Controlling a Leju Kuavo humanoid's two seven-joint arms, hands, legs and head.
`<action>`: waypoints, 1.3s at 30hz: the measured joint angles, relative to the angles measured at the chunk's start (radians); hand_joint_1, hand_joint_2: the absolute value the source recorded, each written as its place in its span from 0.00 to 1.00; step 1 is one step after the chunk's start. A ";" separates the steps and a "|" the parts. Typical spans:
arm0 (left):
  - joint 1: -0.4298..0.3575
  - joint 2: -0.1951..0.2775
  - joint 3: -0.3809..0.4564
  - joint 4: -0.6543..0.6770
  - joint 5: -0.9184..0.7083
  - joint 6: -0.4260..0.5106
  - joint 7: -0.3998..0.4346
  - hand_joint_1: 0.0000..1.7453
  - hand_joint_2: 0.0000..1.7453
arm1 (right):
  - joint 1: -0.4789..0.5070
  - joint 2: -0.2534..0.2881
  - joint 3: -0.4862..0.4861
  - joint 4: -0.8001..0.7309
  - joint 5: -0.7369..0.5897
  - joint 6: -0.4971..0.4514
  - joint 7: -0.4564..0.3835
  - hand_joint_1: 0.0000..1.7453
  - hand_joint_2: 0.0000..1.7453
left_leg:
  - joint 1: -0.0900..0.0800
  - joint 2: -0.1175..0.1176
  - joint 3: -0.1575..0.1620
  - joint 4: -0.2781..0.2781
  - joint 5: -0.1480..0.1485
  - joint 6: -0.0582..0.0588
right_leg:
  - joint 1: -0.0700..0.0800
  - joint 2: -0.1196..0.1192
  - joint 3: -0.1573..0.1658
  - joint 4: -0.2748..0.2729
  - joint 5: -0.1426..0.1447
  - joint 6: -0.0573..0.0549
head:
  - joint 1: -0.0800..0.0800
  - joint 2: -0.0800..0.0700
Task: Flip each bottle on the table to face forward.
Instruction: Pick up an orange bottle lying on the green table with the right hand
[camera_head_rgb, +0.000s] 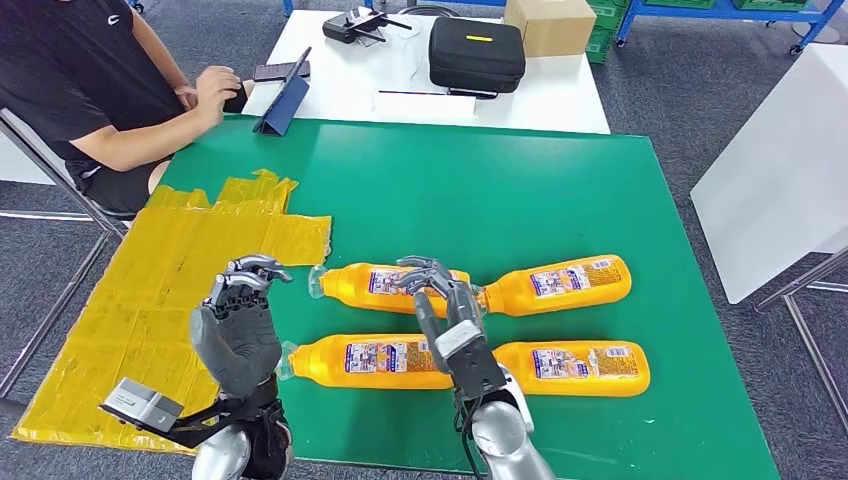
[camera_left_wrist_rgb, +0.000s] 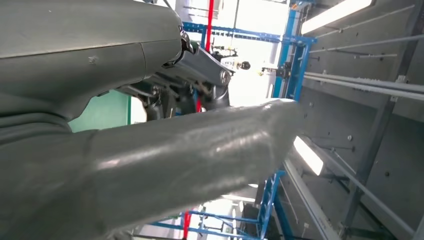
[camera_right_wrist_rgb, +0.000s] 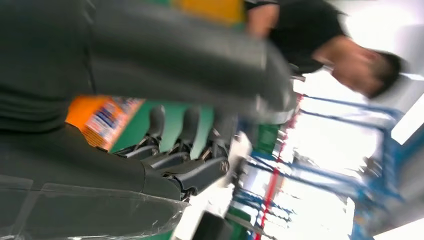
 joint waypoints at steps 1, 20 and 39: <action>0.000 -0.001 0.006 0.000 0.002 -0.007 0.000 0.00 0.00 | -0.003 0.000 0.011 0.012 0.030 -0.009 0.018 0.00 1.00 | 0.000 0.000 0.000 0.000 0.000 0.000 | 0.000 0.000 0.000 0.000 0.000 0.000 | 0.000 0.000; 0.041 -0.003 0.060 -0.019 -0.009 -0.059 -0.001 0.00 0.00 | -0.022 -0.057 0.205 0.078 0.348 -0.055 0.286 0.00 1.00 | 0.000 0.000 0.000 0.000 0.000 0.000 | 0.000 0.000 0.000 0.000 0.000 0.000 | 0.000 0.000; 0.091 -0.029 0.134 -0.061 -0.029 -0.114 -0.001 0.00 0.00 | -0.056 -0.110 0.330 0.093 0.702 -0.133 0.571 0.00 1.00 | 0.000 0.000 0.000 0.000 0.000 0.000 | 0.000 0.000 -0.004 0.000 0.000 0.000 | 0.000 0.000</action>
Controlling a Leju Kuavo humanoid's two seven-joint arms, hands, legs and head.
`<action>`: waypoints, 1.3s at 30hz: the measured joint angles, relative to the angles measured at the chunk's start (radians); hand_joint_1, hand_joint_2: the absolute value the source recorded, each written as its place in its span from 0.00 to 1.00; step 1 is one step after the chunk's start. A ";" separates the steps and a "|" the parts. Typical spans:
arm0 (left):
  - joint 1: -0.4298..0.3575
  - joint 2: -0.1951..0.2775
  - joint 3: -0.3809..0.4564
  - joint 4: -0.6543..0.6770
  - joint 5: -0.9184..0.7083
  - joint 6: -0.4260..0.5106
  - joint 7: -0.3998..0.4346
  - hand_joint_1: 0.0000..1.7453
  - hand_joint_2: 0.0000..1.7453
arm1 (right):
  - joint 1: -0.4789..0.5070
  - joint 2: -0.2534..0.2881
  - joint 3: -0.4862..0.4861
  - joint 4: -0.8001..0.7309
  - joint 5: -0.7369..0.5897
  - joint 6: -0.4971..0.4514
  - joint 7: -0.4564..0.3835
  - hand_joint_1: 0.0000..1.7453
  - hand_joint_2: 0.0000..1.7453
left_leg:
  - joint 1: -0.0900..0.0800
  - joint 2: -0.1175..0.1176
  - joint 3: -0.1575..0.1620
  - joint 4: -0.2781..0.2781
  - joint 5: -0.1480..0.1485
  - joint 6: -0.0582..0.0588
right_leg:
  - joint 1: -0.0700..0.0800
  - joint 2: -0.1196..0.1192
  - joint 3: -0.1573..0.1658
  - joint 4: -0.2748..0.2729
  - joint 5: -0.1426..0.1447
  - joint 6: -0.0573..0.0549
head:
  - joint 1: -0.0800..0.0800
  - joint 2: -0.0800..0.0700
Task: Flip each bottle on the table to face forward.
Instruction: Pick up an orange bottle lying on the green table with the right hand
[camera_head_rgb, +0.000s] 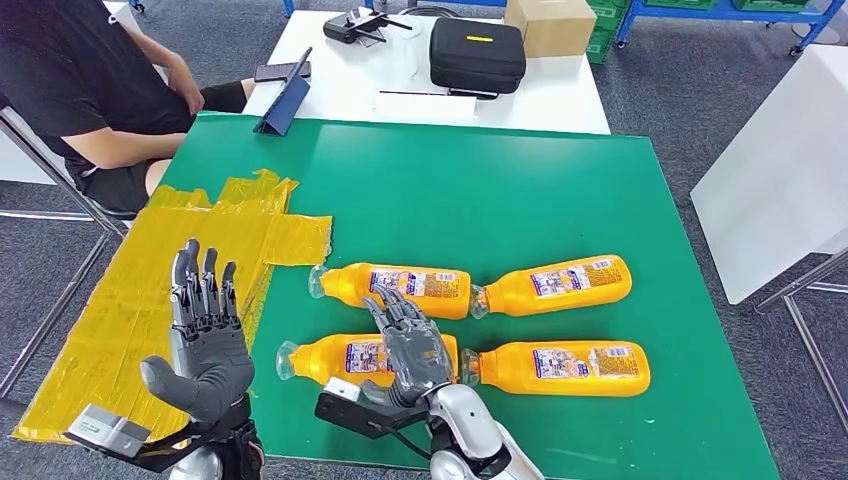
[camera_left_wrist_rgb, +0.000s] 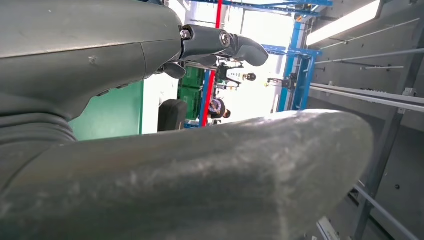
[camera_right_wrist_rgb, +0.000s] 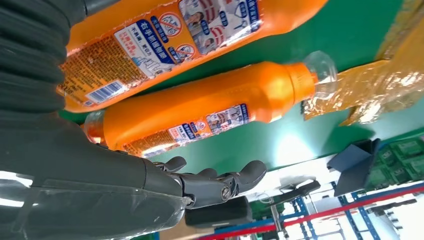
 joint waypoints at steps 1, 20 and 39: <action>0.000 -0.001 0.004 0.000 -0.001 -0.002 0.000 0.00 0.00 | -0.004 -0.001 0.002 0.004 0.005 0.004 0.006 0.00 1.00 | 0.000 0.000 0.000 0.000 0.000 0.000 | 0.000 0.000 0.000 0.000 0.000 0.000 | 0.000 0.000; 0.000 -0.007 0.037 0.000 0.013 -0.028 0.000 0.00 0.00 | -0.048 0.000 0.006 0.112 0.014 0.044 0.034 0.00 1.00 | 0.000 0.000 0.000 0.000 0.000 0.000 | 0.000 0.000 0.003 0.000 0.000 0.000 | 0.000 0.000; -0.049 -0.010 0.057 0.053 0.024 -0.092 0.003 0.00 0.00 | -0.234 -0.022 0.063 0.393 -0.149 0.277 0.063 1.00 1.00 | 0.000 0.002 0.015 0.000 -0.002 0.000 | 0.000 0.001 0.006 -0.001 -0.001 -0.001 | 0.000 0.000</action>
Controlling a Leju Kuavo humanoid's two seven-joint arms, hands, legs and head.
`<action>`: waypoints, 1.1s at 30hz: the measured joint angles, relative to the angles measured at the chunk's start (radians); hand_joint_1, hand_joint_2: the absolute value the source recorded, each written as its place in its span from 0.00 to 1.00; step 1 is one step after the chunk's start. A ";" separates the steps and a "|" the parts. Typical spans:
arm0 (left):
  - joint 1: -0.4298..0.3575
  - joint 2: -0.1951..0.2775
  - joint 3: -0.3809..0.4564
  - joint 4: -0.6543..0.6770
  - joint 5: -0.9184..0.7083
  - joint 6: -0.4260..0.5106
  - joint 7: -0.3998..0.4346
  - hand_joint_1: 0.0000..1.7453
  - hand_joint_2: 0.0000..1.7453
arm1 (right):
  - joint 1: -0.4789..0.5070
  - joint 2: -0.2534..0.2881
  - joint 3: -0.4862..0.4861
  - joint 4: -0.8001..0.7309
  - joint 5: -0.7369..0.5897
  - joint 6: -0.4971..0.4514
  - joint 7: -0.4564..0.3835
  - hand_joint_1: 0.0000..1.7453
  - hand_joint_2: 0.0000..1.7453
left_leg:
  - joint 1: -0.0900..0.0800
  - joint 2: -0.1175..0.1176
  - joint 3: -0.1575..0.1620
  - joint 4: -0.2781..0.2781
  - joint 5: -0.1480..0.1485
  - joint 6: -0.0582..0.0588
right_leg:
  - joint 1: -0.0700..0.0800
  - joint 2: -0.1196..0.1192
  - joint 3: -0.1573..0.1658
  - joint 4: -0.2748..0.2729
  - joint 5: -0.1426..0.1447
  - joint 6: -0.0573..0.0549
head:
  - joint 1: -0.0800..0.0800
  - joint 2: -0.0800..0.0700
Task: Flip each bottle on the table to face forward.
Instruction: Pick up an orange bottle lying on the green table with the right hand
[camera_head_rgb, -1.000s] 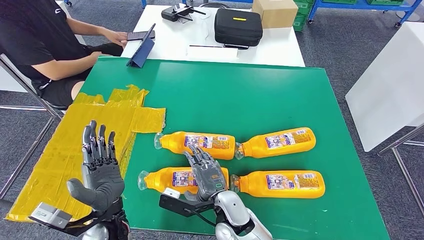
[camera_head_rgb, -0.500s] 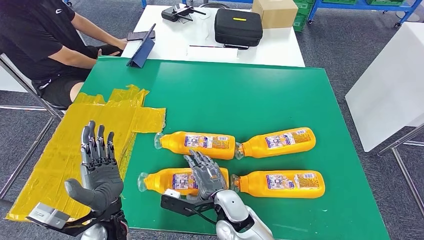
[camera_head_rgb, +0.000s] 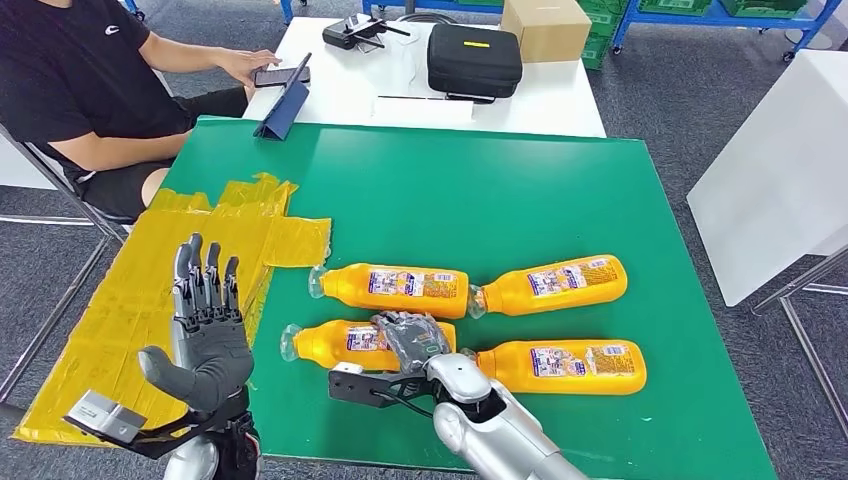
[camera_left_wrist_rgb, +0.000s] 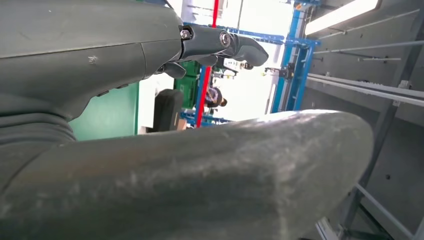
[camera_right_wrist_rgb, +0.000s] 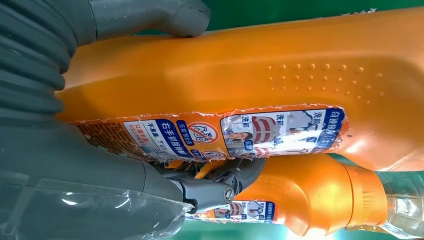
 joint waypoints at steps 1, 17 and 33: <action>-0.003 0.000 0.000 0.004 0.001 -0.001 0.000 0.00 0.00 | -0.009 0.000 0.004 0.013 -0.008 0.001 -0.002 1.00 1.00 | 0.000 0.000 0.001 0.000 0.000 0.000 | 0.000 0.000 0.001 0.000 0.000 0.000 | 0.000 0.000; 0.012 -0.004 0.026 0.020 0.125 0.183 0.130 0.00 1.00 | 0.155 0.032 -0.093 -0.202 -0.334 -0.163 -0.192 1.00 1.00 | 0.000 -0.001 0.000 0.000 0.000 0.000 | 0.000 0.001 0.002 0.000 0.001 0.001 | 0.000 0.000; 0.038 -0.005 0.031 0.072 0.176 -0.011 0.240 0.00 1.00 | 0.369 0.076 -0.202 -0.554 -0.465 -0.157 -0.389 1.00 1.00 | 0.000 -0.001 -0.011 0.000 0.001 0.000 | 0.000 0.000 -0.009 0.001 0.000 0.000 | 0.000 0.000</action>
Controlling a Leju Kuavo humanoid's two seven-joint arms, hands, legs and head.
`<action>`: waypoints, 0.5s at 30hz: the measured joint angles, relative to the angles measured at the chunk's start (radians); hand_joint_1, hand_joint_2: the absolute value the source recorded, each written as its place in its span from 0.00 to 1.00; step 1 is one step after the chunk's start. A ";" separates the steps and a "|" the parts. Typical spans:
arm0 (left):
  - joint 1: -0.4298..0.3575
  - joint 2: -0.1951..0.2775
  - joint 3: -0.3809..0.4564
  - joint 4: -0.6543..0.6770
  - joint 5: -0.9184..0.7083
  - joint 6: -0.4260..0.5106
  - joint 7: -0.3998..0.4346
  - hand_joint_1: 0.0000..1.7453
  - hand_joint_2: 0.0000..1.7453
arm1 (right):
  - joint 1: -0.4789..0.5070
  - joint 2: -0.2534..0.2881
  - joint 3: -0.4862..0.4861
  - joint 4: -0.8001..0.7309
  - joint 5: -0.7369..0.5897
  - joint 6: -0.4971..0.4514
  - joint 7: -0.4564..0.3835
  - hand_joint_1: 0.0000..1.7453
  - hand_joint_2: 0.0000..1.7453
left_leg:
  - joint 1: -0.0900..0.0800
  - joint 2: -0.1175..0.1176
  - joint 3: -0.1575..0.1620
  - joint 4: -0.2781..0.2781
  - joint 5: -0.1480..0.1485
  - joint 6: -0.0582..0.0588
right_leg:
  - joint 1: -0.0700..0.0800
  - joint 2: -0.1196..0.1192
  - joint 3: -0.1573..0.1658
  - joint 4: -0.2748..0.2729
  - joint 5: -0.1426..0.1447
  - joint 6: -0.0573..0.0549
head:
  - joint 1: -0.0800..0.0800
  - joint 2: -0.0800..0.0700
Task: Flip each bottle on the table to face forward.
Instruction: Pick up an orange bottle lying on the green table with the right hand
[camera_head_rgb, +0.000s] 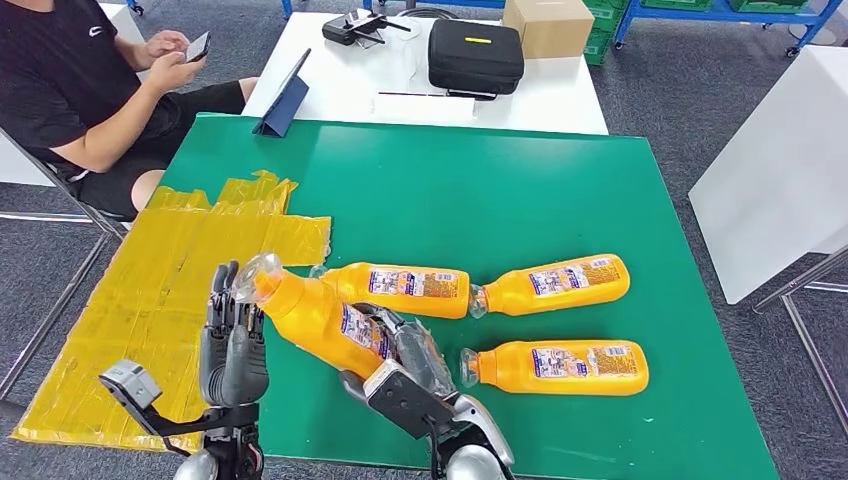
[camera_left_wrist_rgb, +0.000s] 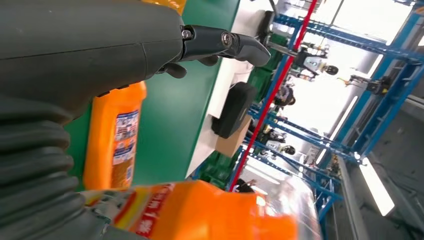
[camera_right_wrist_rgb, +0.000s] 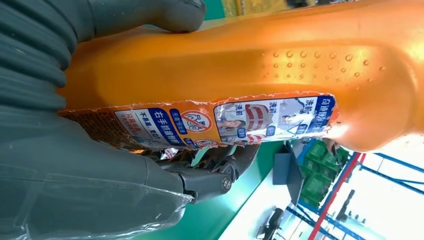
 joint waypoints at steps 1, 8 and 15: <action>0.000 0.000 -0.001 0.005 0.000 -0.008 0.000 0.00 1.00 | 0.001 0.000 -0.002 -0.003 0.000 0.000 -0.001 1.00 1.00 | 0.000 0.000 0.000 0.000 0.000 0.000 | 0.000 0.000 0.000 0.000 0.000 0.000 | 0.000 0.000; -0.004 0.004 -0.030 0.034 -0.009 -0.089 -0.008 0.00 1.00 | 0.003 0.004 -0.016 -0.005 -0.003 0.015 -0.012 1.00 1.00 | 0.000 0.000 -0.001 0.000 0.000 0.000 | 0.000 0.000 -0.001 0.000 0.000 0.000 | 0.000 0.000; -0.012 0.015 -0.082 0.056 0.001 -0.146 -0.020 0.00 1.00 | -0.019 0.007 -0.021 0.041 0.019 0.045 0.001 1.00 1.00 | 0.000 0.000 -0.003 0.000 0.000 0.000 | 0.000 0.000 -0.001 0.000 0.000 0.000 | 0.000 0.000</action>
